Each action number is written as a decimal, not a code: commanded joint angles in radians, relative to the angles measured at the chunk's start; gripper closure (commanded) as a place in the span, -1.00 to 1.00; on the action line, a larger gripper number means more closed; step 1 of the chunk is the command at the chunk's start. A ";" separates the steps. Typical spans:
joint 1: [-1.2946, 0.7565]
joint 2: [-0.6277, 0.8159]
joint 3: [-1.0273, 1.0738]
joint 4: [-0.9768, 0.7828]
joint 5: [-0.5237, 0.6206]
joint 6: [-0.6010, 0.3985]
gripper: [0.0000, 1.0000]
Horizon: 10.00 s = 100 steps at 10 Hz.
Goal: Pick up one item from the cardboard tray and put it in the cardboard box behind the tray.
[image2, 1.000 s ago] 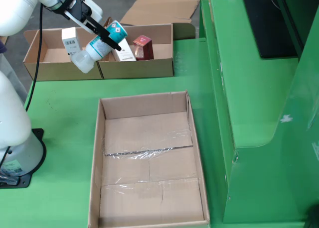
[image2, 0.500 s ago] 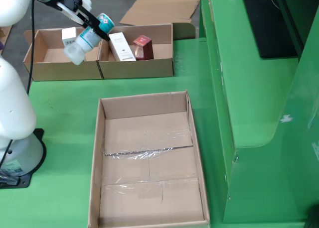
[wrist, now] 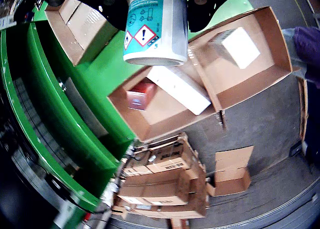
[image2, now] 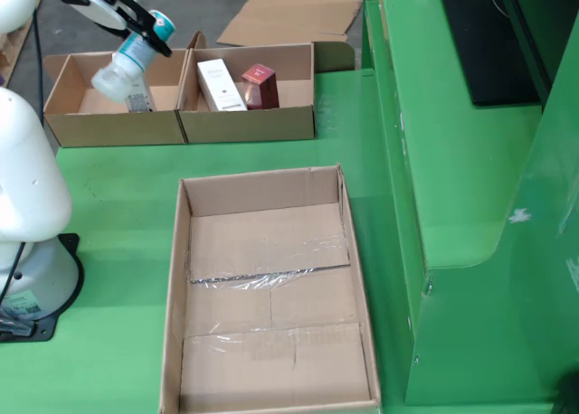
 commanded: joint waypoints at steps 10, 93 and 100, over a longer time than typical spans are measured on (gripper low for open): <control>0.254 -0.430 0.690 -0.045 0.022 -0.148 1.00; 0.196 -0.454 -0.809 1.353 0.365 0.026 -0.60; 0.196 -0.333 -0.855 1.277 0.326 0.048 0.80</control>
